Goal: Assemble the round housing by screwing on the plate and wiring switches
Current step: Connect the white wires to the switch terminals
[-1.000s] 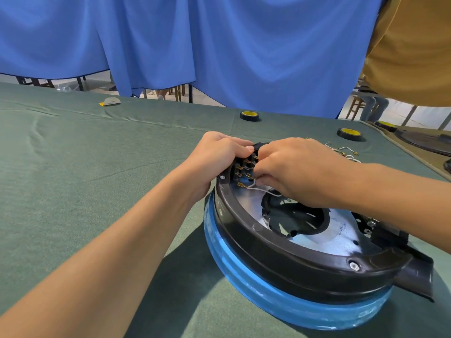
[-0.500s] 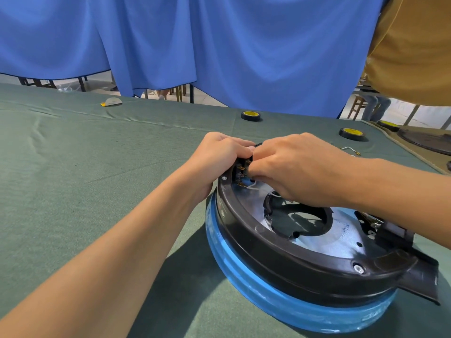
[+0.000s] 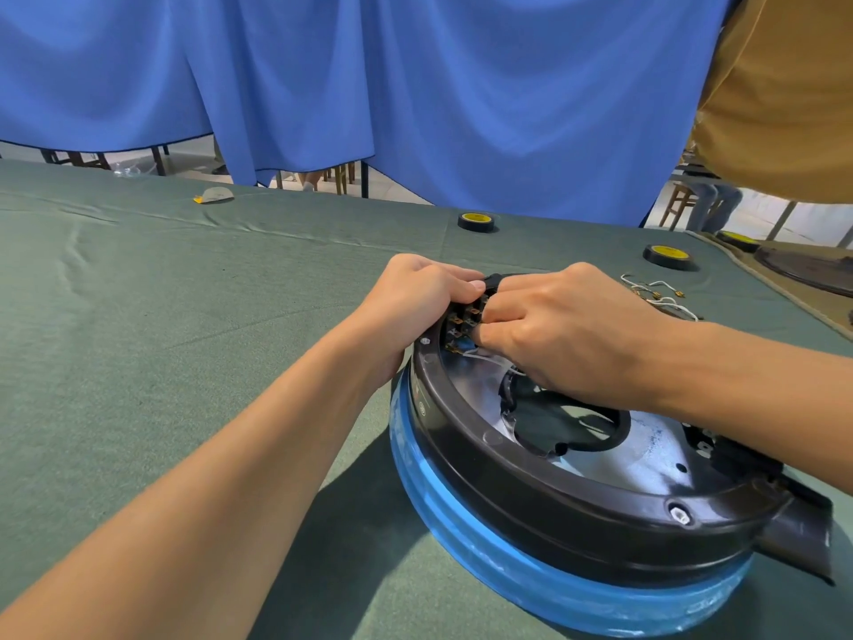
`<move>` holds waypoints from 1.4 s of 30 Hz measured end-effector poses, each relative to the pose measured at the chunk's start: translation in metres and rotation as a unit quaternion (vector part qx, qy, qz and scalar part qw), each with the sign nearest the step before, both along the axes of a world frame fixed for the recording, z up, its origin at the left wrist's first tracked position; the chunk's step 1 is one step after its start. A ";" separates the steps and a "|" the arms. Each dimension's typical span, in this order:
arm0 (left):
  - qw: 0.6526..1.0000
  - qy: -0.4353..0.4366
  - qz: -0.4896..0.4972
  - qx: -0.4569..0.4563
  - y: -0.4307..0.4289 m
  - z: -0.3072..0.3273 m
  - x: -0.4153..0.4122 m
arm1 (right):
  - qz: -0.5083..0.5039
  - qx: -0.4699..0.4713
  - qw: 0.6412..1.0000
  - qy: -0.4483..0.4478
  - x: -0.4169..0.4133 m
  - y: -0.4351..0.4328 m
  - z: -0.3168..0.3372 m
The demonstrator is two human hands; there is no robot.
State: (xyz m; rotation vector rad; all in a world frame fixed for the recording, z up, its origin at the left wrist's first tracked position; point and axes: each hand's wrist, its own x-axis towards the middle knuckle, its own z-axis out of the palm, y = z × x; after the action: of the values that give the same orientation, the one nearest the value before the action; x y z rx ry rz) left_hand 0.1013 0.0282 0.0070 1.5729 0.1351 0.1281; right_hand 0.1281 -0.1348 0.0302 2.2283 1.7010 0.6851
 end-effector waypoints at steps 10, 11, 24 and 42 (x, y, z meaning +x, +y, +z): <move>1.000 -0.004 0.007 0.018 0.001 -0.001 0.001 | -0.081 0.030 0.995 0.046 -0.009 0.003 0.001; 1.000 -0.005 0.004 0.017 0.001 -0.001 0.000 | -0.092 0.044 0.992 0.067 -0.011 0.003 0.003; 1.000 0.001 0.006 0.011 0.003 -0.001 0.001 | -0.188 0.240 0.898 0.318 -0.027 0.025 -0.011; 1.000 -0.001 -0.007 0.026 0.003 -0.001 0.000 | -0.196 0.232 0.902 0.307 -0.027 0.022 -0.004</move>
State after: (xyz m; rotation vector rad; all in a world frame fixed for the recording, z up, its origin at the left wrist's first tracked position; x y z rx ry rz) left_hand 0.1011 0.0315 0.0062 1.6248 0.1195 0.1230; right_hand 0.1009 -0.1133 0.0263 3.2722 1.3041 0.3169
